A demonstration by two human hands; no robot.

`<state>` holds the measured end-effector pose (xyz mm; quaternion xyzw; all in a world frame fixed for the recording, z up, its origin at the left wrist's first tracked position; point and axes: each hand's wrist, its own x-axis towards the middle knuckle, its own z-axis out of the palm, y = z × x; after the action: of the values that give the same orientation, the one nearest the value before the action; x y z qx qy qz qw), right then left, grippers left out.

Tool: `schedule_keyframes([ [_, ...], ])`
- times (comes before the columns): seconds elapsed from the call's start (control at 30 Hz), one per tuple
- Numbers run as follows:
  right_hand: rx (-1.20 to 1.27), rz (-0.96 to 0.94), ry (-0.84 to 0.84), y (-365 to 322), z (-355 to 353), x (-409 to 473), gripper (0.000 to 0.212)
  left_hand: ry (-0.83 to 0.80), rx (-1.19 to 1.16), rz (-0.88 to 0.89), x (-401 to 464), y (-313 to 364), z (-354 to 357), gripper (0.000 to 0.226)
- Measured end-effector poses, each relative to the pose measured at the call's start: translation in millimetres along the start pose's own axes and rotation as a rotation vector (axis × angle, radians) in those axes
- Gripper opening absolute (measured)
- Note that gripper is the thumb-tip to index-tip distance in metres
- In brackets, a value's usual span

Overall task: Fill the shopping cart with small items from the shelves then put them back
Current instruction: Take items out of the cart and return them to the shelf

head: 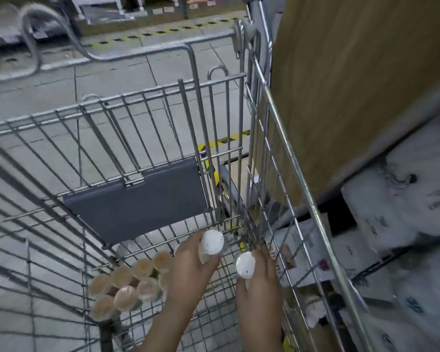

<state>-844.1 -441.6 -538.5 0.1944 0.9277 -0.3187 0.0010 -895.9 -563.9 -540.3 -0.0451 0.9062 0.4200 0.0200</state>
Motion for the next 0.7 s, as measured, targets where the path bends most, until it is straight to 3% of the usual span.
schedule_keyframes([
  [0.17,0.241,0.076,0.048,-38,-44,-45,0.055,0.064,-0.223,-0.058,-47,30,-67,0.043],
  [0.33,0.726,0.165,-0.007,-63,-111,-105,0.047,0.084,-0.428,-0.080,-118,72,-148,0.054],
  [0.57,1.086,0.131,0.022,-81,-221,-210,0.043,-0.035,-0.548,0.011,-239,146,-257,0.040],
  [0.7,1.248,0.122,0.038,-85,-279,-271,0.052,-0.056,-0.633,-0.019,-293,178,-293,0.051],
])
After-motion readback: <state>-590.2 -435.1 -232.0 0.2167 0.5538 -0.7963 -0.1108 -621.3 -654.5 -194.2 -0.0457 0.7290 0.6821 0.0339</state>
